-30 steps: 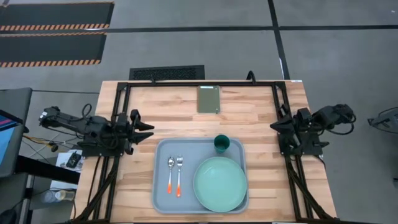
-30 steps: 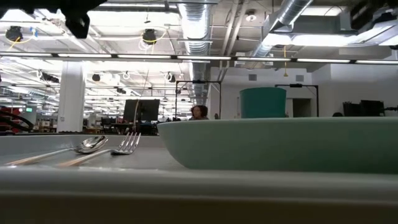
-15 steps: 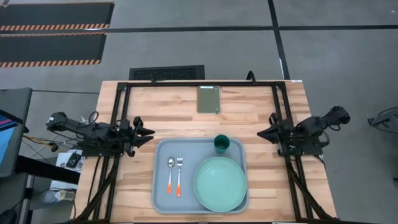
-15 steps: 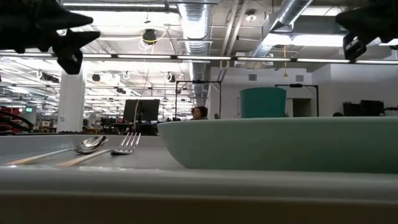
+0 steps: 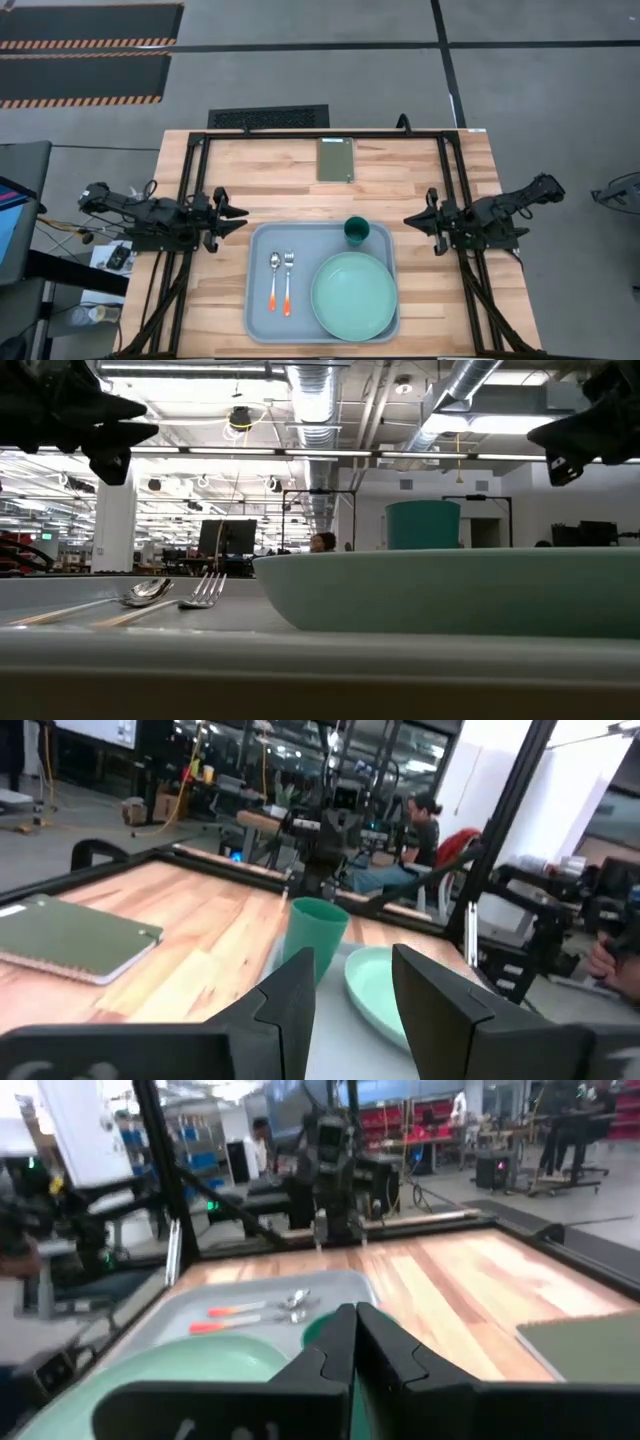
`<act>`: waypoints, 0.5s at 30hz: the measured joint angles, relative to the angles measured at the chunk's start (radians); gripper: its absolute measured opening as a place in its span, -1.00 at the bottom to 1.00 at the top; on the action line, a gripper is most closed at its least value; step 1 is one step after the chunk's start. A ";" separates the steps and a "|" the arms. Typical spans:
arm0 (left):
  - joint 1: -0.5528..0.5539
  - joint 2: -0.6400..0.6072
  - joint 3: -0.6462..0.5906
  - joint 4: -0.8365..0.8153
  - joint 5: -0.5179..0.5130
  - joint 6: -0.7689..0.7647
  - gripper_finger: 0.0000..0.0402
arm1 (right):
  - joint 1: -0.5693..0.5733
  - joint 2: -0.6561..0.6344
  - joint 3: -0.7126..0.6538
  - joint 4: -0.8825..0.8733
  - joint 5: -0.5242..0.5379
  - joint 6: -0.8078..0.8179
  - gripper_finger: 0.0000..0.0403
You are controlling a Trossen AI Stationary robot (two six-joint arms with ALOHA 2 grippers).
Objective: Pick and place plate/cup/fork/spoon on tray
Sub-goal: Return to Home Position
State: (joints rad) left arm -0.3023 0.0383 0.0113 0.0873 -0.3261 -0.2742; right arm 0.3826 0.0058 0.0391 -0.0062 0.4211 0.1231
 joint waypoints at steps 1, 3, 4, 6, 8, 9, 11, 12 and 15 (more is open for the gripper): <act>0.000 0.000 0.000 -0.008 0.000 -0.003 -0.39 | -0.006 0.007 -0.001 0.003 0.000 0.000 -0.83; 0.000 0.000 0.000 -0.001 -0.003 -0.030 -0.39 | -0.015 0.016 -0.001 -0.001 0.000 0.000 -0.83; 0.000 0.000 0.000 0.007 -0.004 -0.042 -0.39 | -0.020 0.015 -0.001 -0.002 -0.001 0.000 -0.83; 0.000 0.000 0.000 0.010 0.000 -0.058 -0.39 | -0.023 0.016 -0.001 -0.003 0.000 0.001 -0.83; 0.000 0.000 0.000 0.004 0.009 -0.064 -0.39 | -0.025 0.015 -0.001 -0.004 -0.001 0.000 -0.83; 0.000 0.000 0.000 0.000 0.012 -0.064 -0.39 | -0.025 0.016 -0.001 -0.004 -0.001 0.001 -0.83; 0.000 0.000 0.000 -0.001 0.011 -0.064 -0.39 | -0.025 0.015 -0.001 -0.004 -0.001 0.000 -0.83; 0.000 0.000 0.000 -0.001 0.007 -0.060 -0.39 | -0.025 0.015 -0.001 -0.004 -0.001 0.000 -0.83; 0.000 0.000 -0.001 -0.003 0.007 -0.045 -0.39 | -0.025 0.015 -0.001 -0.004 -0.001 0.001 -0.83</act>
State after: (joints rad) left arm -0.3023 0.0383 0.0107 0.0844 -0.3191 -0.3195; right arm 0.3576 0.0212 0.0380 -0.0105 0.4206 0.1238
